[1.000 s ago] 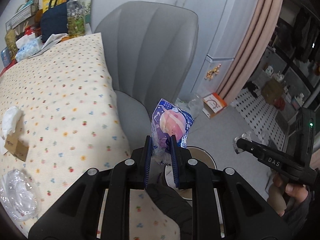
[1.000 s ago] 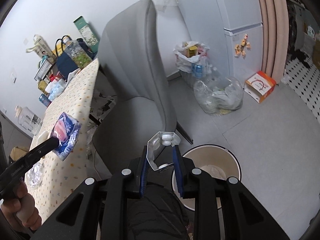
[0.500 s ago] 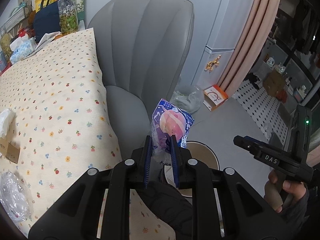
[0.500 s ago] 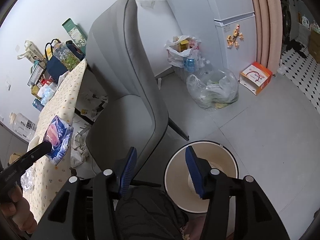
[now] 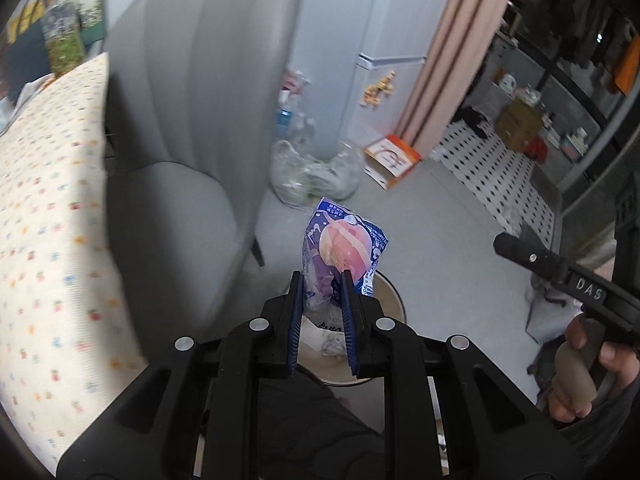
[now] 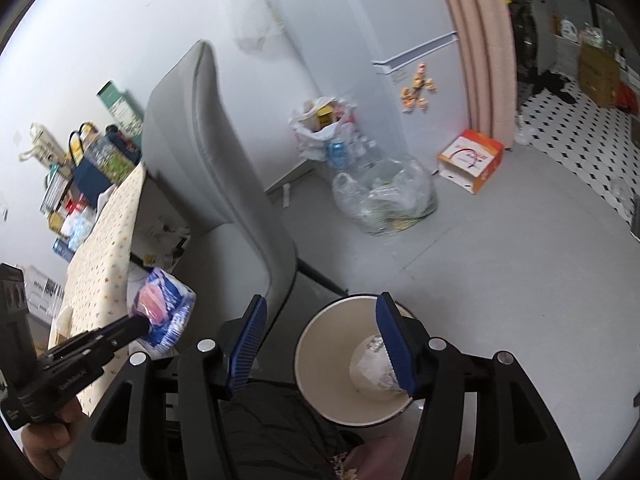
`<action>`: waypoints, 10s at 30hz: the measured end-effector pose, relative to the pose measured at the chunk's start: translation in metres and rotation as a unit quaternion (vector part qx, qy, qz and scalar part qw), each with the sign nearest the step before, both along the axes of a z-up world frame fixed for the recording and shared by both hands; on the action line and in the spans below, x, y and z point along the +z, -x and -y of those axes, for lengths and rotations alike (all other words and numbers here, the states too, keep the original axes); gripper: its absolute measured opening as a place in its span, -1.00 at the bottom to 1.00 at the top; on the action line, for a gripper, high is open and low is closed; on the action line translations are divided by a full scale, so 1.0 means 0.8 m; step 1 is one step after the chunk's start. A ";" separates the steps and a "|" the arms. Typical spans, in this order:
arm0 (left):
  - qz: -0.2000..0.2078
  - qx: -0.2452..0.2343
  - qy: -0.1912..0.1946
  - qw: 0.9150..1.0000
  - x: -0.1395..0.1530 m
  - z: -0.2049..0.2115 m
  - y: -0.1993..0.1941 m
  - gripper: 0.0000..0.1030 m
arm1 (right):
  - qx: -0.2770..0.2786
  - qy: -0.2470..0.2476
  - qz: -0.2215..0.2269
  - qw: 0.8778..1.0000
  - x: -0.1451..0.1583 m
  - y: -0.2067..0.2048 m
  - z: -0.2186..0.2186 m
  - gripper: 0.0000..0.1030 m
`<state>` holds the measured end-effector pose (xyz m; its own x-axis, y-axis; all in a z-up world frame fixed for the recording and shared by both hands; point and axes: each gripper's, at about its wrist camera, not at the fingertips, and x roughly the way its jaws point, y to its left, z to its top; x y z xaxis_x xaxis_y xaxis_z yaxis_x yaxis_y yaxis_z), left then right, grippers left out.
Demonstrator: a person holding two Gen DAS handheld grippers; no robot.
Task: Collect trash
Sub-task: 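Carry the packet with the left tool while the right tool carries the tray to the bin, then open the left tool over the bin to drop the tissue packet, then move both open tools back to the table over the white tissue, then grasp the white paper with the left tool while the right tool grasps the white tissue, then carry the paper with the left tool while the right tool drops the tissue into the bin, then open the left tool over the bin to drop the white paper, then move both open tools back to the plastic wrap and cardboard box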
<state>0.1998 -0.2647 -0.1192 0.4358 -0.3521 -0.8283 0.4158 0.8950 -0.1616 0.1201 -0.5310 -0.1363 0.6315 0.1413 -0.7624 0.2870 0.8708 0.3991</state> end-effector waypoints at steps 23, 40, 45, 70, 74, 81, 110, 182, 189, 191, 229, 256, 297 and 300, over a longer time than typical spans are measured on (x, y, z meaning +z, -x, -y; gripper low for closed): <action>-0.045 -0.052 -0.056 0.996 -0.060 0.086 -0.023 -0.04 | -0.067 -0.012 0.014 0.998 -0.003 0.043 0.069 0.14; 0.027 0.005 -0.017 0.999 0.029 0.004 -0.011 0.66 | -0.040 0.001 0.026 0.999 0.013 0.030 0.025 0.69; 0.052 0.039 0.005 0.998 0.062 -0.041 -0.005 0.70 | -0.026 0.015 0.036 0.999 0.028 0.020 -0.005 0.85; 0.115 0.228 0.074 0.964 0.114 -0.299 0.043 0.73 | 0.137 0.036 0.063 0.988 0.087 -0.050 -0.230 0.85; 0.120 0.252 0.081 0.957 0.116 -0.336 0.051 0.73 | 0.165 0.036 0.068 0.983 0.095 -0.061 -0.272 0.85; 0.117 0.302 0.098 0.941 0.108 -0.401 0.064 0.73 | 0.215 0.038 0.080 0.973 0.108 -0.074 -0.341 0.85; 0.085 0.441 0.132 0.884 0.058 -0.578 0.092 0.54 | 0.427 0.003 0.037 0.903 0.092 -0.158 -0.622 0.13; 0.030 0.058 0.053 0.996 0.058 -0.095 -0.013 -0.49 | 0.115 0.038 -0.008 0.993 0.042 -0.003 -0.097 -0.94; 0.012 0.044 0.039 0.998 0.037 -0.068 -0.012 -0.49 | 0.099 0.010 -0.054 0.994 -0.026 -0.010 -0.081 -0.94; 0.008 0.040 0.034 0.999 0.031 -0.061 -0.010 -0.49 | 0.099 -0.009 -0.067 0.993 -0.049 -0.013 -0.082 -0.88; -0.011 -0.009 0.034 0.999 0.022 0.010 -0.004 0.77 | 0.028 0.085 -0.013 0.996 0.020 0.041 -0.013 0.86; 0.170 0.164 0.070 0.969 0.148 -0.169 0.063 0.89 | 0.077 0.105 0.114 0.985 0.121 0.030 -0.125 0.85; 0.029 0.280 0.095 0.955 0.035 -0.456 0.105 0.67 | 0.307 0.066 0.125 0.941 0.114 -0.007 -0.402 0.85; 0.013 0.277 0.100 0.956 0.024 -0.456 0.102 0.57 | 0.308 0.062 0.118 0.942 0.109 -0.008 -0.402 0.85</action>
<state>0.1180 0.0999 -0.1003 0.6203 -0.2123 -0.7551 -0.1060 0.9311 -0.3489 0.1261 -0.2098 -0.0492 0.6125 0.4566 -0.6452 -0.3730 0.8866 0.2734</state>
